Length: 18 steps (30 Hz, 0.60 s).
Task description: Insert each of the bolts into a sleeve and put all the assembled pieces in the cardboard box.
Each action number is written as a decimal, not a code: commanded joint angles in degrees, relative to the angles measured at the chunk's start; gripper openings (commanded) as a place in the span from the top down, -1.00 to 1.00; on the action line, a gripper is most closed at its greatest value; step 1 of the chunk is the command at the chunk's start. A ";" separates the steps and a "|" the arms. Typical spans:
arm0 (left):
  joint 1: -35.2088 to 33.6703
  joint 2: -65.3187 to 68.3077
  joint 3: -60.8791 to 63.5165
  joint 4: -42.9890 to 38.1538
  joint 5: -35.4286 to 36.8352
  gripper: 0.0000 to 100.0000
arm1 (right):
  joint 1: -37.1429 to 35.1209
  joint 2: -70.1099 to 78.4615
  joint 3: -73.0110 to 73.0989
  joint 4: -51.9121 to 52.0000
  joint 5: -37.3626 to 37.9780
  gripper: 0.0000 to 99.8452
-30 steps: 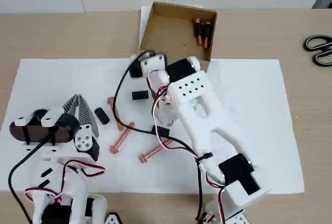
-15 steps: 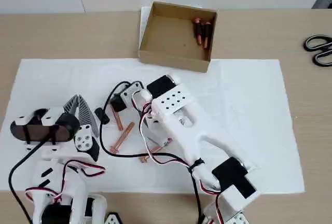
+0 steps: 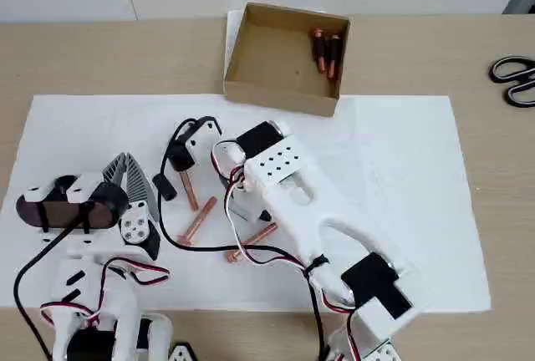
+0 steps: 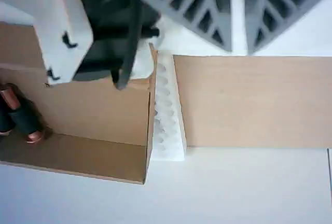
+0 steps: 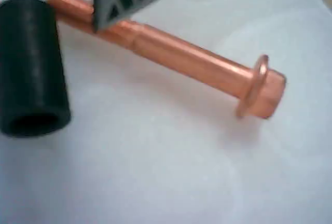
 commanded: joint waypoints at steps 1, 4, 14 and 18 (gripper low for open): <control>-0.18 -0.53 -0.22 0.00 0.09 0.99 | -0.13 2.77 -0.97 -0.40 1.23 0.52; -0.26 -0.53 -0.22 0.00 0.09 0.99 | -0.13 5.32 -0.97 -1.45 1.14 0.52; -0.44 -0.53 -0.22 0.00 0.09 0.99 | -0.13 6.37 -0.79 -4.00 1.05 0.52; -0.44 -0.53 -0.22 0.00 0.09 0.99 | -0.13 6.55 -0.70 -4.09 0.97 0.52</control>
